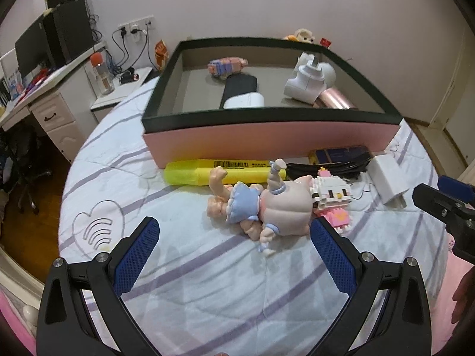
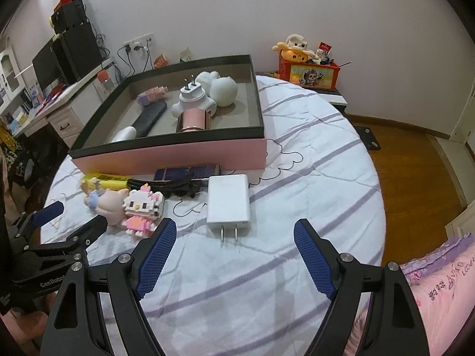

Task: Organize rigid objects
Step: 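Move the left tool to the doll figure while the right tool approaches the white charger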

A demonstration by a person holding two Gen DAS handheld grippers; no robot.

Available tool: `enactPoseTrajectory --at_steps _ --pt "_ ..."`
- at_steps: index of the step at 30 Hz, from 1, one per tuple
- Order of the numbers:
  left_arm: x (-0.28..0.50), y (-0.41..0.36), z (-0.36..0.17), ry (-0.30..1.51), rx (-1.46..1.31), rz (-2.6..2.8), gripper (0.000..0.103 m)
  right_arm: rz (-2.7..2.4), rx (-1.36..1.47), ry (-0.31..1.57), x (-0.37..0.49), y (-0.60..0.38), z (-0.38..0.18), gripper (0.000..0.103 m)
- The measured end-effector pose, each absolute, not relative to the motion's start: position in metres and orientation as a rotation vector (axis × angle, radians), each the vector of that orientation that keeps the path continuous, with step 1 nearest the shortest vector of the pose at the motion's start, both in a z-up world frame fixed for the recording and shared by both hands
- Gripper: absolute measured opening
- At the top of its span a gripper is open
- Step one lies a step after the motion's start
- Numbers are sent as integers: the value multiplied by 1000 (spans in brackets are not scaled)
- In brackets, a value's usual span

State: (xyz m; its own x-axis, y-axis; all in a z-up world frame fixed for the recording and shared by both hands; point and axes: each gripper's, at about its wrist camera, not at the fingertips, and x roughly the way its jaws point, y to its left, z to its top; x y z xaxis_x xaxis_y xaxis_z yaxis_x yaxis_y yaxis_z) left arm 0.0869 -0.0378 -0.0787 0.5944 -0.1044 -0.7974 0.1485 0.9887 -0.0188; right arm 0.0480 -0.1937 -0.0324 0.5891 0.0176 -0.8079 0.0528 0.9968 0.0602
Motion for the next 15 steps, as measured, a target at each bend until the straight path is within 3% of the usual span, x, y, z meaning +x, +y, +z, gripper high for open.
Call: enactPoseTrajectory --at_steps 15 --pt "108 -45 -102 931 6 -167 103 -37 31 985 80 -191 -64 83"
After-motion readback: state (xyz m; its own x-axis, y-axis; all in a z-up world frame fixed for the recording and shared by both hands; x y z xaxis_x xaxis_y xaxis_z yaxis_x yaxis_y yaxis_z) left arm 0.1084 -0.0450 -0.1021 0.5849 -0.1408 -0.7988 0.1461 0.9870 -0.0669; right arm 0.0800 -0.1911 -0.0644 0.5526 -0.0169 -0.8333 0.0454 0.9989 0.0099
